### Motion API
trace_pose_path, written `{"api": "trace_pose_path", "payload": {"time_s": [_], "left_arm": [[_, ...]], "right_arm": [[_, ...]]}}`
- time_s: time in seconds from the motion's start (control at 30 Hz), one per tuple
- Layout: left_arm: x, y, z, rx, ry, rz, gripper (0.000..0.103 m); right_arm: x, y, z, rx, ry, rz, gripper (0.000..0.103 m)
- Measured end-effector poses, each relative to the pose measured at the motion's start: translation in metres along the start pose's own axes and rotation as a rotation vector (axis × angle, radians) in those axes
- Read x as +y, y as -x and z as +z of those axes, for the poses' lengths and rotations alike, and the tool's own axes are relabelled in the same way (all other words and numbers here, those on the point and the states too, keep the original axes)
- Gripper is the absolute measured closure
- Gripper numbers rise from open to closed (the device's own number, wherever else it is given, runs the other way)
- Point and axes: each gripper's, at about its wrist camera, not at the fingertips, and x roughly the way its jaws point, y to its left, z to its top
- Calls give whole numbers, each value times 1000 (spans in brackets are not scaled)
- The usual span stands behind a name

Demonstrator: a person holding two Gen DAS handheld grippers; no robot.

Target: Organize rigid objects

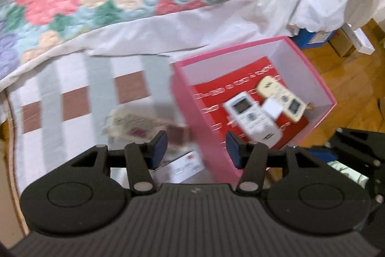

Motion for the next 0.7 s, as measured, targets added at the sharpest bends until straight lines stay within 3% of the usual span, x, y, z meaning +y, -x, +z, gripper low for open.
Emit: {"api": "trace_pose_path", "payload": {"time_s": [0.17, 0.3, 0.53, 0.7], "left_arm": [[39, 11, -25, -11, 43, 18, 49], [65, -2, -48, 20, 101, 30, 49], [104, -45, -83, -9, 195, 77, 49], [135, -81, -94, 26, 332, 40, 51]], "right_arm": [[32, -23, -1, 22, 75, 72, 35], [47, -51, -10, 70, 80, 108, 35], [64, -117, -35, 123, 133, 33, 35], [57, -162, -47, 157, 88, -13, 35]]}}
